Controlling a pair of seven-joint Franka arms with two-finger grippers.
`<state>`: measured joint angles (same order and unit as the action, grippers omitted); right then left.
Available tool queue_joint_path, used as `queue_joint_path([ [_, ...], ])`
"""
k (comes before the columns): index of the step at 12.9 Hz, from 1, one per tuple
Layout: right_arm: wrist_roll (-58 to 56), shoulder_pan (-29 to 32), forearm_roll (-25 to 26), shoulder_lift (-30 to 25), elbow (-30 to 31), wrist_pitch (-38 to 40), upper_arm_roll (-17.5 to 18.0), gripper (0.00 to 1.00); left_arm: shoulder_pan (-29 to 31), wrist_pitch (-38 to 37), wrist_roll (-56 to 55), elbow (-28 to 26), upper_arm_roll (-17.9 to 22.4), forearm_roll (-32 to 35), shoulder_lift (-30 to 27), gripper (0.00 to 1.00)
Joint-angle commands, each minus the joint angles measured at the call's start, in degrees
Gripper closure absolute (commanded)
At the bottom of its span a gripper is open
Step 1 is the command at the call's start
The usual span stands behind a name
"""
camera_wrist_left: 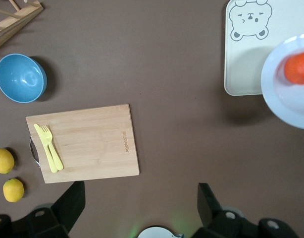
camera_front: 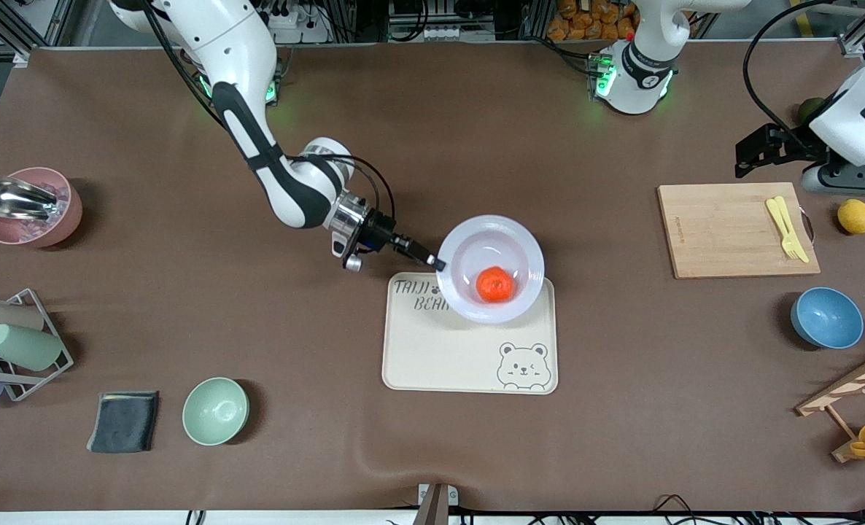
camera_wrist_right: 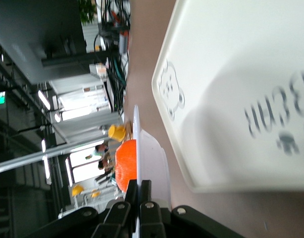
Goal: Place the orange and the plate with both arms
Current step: 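Slide the plate with the right gripper onto the bear tray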
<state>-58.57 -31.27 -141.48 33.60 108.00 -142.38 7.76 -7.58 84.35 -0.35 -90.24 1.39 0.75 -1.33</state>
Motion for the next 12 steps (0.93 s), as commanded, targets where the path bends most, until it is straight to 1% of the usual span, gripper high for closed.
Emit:
queue_joint_path([
  [1, -1.5, 1.6, -0.9, 8.2, -9.9, -1.7, 0.6, 1.0, -0.2, -0.2, -0.9, 0.3, -0.2, 1.2, -0.4, 0.0],
  [3, -2.3, 1.7, -0.6, 11.1, -12.6, -1.7, 0.2, 1.0, -0.2, 0.4, -0.8, 0.3, -0.2, 0.6, -0.4, 0.0],
  [5, -4.5, 1.7, -0.6, 12.6, -13.3, -1.7, -0.3, 1.0, 0.0, 2.7, -0.6, 0.4, -0.1, 0.1, 0.0, 0.0],
  [11, -4.5, 1.7, 0.0, 13.8, -14.3, -1.7, -1.3, 1.0, -0.1, 2.7, -0.6, 0.2, -0.2, -0.3, 0.1, 0.0],
  [12, -4.5, 1.7, 0.1, 13.9, -14.3, -1.7, -1.3, 0.9, -0.2, 2.7, -0.6, 0.2, -0.2, -0.3, 0.1, 0.0],
])
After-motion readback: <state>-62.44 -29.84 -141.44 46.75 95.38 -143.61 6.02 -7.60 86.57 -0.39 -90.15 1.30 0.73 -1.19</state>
